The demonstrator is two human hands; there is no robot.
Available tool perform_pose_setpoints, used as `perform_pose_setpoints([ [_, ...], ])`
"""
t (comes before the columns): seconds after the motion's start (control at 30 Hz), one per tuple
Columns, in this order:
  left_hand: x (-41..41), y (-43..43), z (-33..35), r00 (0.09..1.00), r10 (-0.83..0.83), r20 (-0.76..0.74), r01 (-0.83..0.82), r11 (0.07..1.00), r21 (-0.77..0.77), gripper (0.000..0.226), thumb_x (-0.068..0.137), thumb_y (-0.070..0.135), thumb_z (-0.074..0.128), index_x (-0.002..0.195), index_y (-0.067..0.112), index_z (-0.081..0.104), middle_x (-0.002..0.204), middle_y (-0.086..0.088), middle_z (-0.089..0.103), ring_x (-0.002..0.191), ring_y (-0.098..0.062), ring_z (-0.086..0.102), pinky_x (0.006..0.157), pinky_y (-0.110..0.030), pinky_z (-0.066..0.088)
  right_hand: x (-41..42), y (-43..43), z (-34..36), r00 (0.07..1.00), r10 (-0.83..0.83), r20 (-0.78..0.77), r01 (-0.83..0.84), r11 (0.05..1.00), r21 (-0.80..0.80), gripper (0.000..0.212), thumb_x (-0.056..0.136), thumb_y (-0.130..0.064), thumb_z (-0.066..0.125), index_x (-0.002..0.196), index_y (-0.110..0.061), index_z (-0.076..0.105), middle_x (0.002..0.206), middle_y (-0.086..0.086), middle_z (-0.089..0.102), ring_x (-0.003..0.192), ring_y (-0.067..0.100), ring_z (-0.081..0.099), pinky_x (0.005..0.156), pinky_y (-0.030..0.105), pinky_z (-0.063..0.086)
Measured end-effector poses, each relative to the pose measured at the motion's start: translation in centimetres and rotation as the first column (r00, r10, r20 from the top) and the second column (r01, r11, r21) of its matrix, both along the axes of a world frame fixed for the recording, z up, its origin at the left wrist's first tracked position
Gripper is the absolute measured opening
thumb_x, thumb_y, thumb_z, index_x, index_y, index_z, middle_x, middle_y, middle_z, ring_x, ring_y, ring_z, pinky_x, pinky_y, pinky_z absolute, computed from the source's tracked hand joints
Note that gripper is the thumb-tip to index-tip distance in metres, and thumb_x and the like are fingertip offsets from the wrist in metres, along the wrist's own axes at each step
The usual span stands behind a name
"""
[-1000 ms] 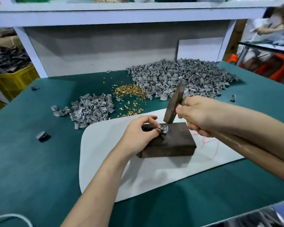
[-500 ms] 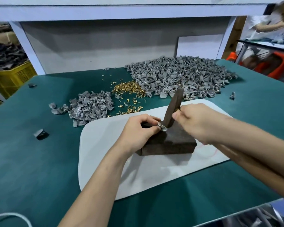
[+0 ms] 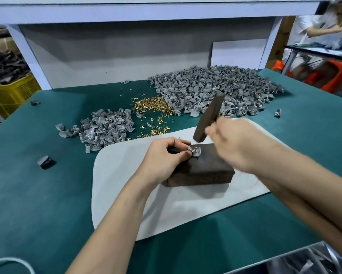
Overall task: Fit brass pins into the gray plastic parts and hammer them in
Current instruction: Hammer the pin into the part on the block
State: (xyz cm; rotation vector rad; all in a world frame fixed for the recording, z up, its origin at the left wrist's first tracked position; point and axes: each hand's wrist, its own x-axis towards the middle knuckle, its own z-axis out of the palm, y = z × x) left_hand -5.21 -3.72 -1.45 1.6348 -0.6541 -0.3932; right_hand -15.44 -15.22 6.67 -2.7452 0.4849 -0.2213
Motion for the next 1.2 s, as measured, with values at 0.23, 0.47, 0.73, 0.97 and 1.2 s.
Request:
perform_pose_setpoints([
  [0.23, 0.0, 0.0, 0.0, 1.000, -0.003, -0.010, 0.003, 1.000, -0.011, 0.023, 0.080, -0.005, 0.068, 0.066, 0.013, 0.065, 0.090, 0.005, 0.069, 0.072, 0.007, 0.063, 0.073, -0.008, 0.049, 0.1, 0.8, 0.2, 0.999, -0.017, -0.039, 0.016, 0.999, -0.034, 0.034, 0.102, -0.030, 0.031, 0.071, -0.015, 0.034, 0.076, 0.003, 0.050, 0.075, 0.029, 0.048, 0.065, 0.032, 0.031],
  [0.47, 0.1, 0.0, 0.0, 1.000, 0.009, -0.002, -0.009, 1.000, -0.008, 0.021, 0.080, -0.004, 0.069, 0.067, 0.012, 0.066, 0.092, 0.003, 0.070, 0.077, 0.001, 0.064, 0.077, -0.012, 0.051, 0.2, 1.3, 0.8, 0.999, -0.042, -0.030, 0.042, 0.999, 0.006, 0.036, 0.103, -0.026, 0.030, 0.068, -0.016, 0.034, 0.079, 0.007, 0.049, 0.075, 0.027, 0.046, 0.065, 0.029, 0.026],
  [0.73, 0.0, 0.0, 0.0, 1.000, 0.012, -0.018, -0.012, 1.000, -0.011, 0.020, 0.080, -0.007, 0.067, 0.068, 0.009, 0.066, 0.089, 0.004, 0.069, 0.072, 0.004, 0.064, 0.072, -0.009, 0.049, 0.1, 1.2, 1.0, 0.993, -0.056, -0.105, 0.055, 0.998, -0.011, 0.037, 0.103, -0.025, 0.028, 0.068, -0.017, 0.034, 0.067, 0.000, 0.038, 0.068, 0.024, 0.041, 0.063, 0.029, 0.028],
  [0.97, -0.1, 0.1, -0.1, 0.999, 0.017, -0.036, -0.018, 1.000, -0.012, 0.025, 0.080, -0.005, 0.068, 0.065, 0.015, 0.067, 0.084, 0.011, 0.071, 0.074, 0.001, 0.066, 0.072, -0.013, 0.051, 0.3, 1.2, 0.8, 0.989, -0.051, -0.142, 0.062, 0.996, 0.072, 0.039, 0.103, -0.027, 0.028, 0.066, -0.017, 0.034, 0.069, 0.003, 0.043, 0.055, 0.021, 0.044, 0.053, 0.029, 0.037],
  [1.2, -0.2, 0.0, 0.1, 0.998, 0.039, 0.040, -0.041, 0.999, 0.027, 0.017, 0.081, -0.004, 0.068, 0.071, 0.010, 0.068, 0.094, 0.000, 0.071, 0.082, -0.005, 0.066, 0.082, -0.019, 0.053, 0.3, 1.0, 1.0, 0.989, -0.089, -0.115, 0.096, 0.994, 0.060, 0.041, 0.104, -0.019, 0.023, 0.063, -0.020, 0.024, 0.069, -0.001, 0.031, 0.068, 0.021, 0.037, 0.061, 0.026, 0.030],
])
